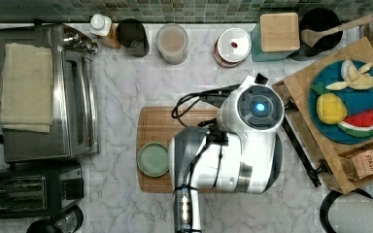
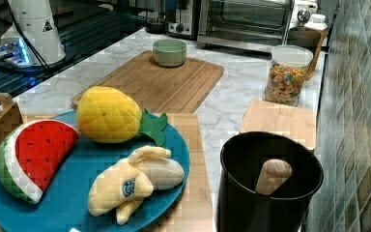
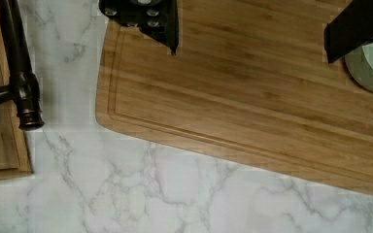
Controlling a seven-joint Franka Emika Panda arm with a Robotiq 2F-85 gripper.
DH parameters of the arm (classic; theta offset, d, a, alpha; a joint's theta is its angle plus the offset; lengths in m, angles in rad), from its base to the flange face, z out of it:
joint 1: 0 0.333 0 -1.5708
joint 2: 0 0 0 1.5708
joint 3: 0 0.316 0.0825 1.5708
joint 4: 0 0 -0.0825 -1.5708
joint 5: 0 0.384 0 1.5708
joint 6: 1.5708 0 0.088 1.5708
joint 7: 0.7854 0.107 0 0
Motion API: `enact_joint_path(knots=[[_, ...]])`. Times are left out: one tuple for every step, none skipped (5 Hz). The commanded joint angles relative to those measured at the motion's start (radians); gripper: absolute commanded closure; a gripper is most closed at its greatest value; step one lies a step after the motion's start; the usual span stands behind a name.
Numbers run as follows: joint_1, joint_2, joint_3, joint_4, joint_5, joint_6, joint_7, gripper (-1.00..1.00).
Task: Open the drawer.
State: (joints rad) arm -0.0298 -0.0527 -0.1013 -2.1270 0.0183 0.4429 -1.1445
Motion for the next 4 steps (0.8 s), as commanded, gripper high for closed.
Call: enact_joint_path(knots=[[-0.062, -0.050, -0.109, -0.132, -0.107, 0.211, -0.228, -1.00], [-0.098, -0.033, -0.119, -0.167, -0.071, 0.282, -0.339, -1.00], [-0.119, -0.001, -0.142, -0.193, -0.062, 0.360, -0.431, -1.00], [-0.145, 0.028, -0.152, -0.199, -0.095, 0.419, -0.458, -1.00]])
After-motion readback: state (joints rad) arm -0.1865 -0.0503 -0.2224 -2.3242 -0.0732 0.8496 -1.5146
